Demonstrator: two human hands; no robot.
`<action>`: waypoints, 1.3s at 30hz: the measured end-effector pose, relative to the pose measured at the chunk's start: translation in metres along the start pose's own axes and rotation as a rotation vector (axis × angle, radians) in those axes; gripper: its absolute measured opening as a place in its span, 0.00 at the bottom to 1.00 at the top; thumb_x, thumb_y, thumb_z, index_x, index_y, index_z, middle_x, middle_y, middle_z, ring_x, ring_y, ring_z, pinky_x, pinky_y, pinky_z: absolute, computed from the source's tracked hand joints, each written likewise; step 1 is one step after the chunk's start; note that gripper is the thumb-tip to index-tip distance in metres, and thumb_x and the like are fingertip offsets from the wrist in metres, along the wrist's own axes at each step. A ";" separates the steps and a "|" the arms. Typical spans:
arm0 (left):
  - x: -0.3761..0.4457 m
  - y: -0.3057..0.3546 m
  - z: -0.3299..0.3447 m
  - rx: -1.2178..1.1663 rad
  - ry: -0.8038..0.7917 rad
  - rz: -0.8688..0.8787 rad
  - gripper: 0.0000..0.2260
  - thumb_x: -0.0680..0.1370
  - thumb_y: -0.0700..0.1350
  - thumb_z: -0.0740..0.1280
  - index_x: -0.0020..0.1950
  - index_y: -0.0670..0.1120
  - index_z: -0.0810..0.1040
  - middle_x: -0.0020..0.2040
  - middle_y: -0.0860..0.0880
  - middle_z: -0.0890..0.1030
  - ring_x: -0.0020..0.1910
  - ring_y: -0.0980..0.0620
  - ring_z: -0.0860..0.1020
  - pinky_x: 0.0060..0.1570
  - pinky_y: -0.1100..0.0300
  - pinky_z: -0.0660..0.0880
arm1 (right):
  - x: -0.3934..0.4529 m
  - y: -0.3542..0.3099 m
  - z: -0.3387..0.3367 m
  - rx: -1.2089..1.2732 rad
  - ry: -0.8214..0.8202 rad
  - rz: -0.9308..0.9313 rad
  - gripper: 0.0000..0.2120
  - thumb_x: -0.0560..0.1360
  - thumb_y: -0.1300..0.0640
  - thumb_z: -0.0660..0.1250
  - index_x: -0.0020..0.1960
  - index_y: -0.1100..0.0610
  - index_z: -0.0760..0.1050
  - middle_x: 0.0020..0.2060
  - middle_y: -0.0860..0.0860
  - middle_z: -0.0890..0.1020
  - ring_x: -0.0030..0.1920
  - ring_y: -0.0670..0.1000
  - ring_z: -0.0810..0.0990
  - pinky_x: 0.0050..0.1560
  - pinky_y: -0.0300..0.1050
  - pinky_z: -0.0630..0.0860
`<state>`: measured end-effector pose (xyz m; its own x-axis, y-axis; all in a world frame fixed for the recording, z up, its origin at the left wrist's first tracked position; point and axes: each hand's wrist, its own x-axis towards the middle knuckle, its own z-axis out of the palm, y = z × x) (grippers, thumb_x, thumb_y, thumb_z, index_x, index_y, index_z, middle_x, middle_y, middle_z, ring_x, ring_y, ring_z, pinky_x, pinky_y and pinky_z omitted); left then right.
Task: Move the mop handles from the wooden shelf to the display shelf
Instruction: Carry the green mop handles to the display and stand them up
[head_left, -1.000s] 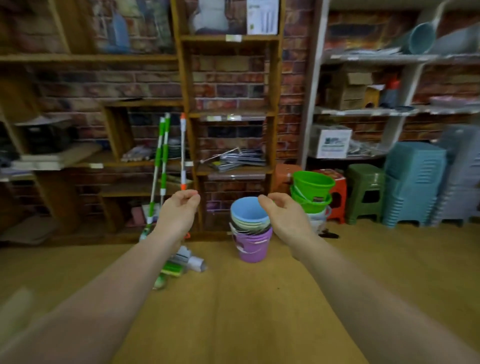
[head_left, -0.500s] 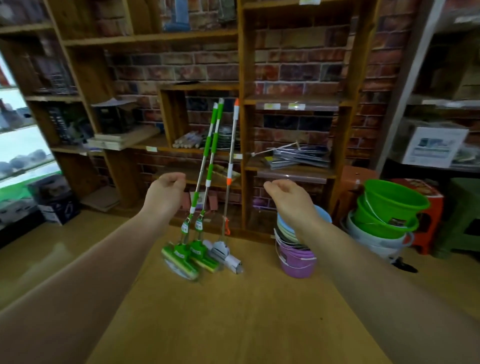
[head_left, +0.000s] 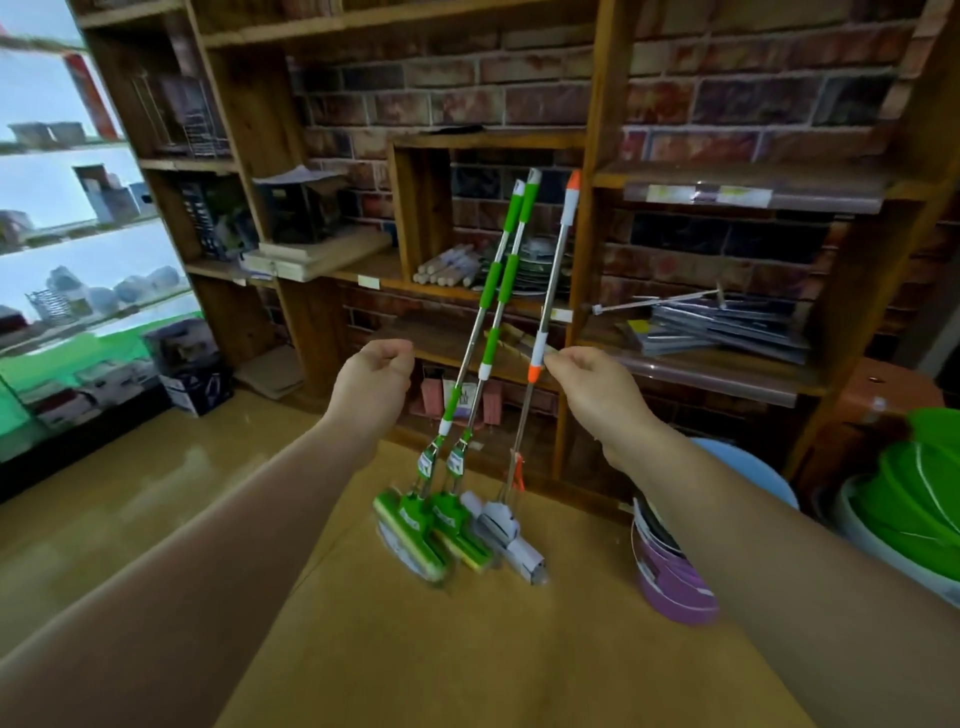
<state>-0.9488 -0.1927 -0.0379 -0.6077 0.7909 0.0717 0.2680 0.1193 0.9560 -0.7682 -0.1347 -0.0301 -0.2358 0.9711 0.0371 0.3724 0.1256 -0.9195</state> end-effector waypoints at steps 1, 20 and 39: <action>0.021 -0.002 0.002 0.002 -0.010 0.014 0.13 0.80 0.46 0.57 0.64 0.48 0.72 0.48 0.51 0.77 0.49 0.52 0.75 0.49 0.55 0.72 | 0.019 -0.004 0.009 0.007 0.005 0.004 0.21 0.79 0.49 0.56 0.67 0.61 0.69 0.66 0.57 0.72 0.65 0.57 0.70 0.63 0.50 0.66; 0.379 -0.002 0.075 0.047 -0.144 0.069 0.14 0.80 0.48 0.57 0.64 0.48 0.72 0.55 0.49 0.78 0.54 0.51 0.76 0.57 0.53 0.73 | 0.369 -0.042 0.114 0.037 0.043 0.035 0.21 0.80 0.48 0.56 0.70 0.56 0.64 0.65 0.54 0.72 0.63 0.55 0.72 0.59 0.47 0.68; 0.693 -0.026 0.159 0.146 -0.577 0.110 0.15 0.81 0.50 0.56 0.66 0.48 0.72 0.61 0.46 0.76 0.61 0.44 0.74 0.60 0.50 0.71 | 0.642 -0.057 0.210 -0.057 0.327 0.235 0.12 0.79 0.53 0.58 0.50 0.61 0.74 0.44 0.57 0.76 0.49 0.58 0.75 0.49 0.47 0.70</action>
<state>-1.2579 0.4478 -0.0582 -0.0782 0.9963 -0.0368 0.4308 0.0671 0.9000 -1.1291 0.4391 -0.0354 0.1562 0.9869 -0.0400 0.4333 -0.1049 -0.8951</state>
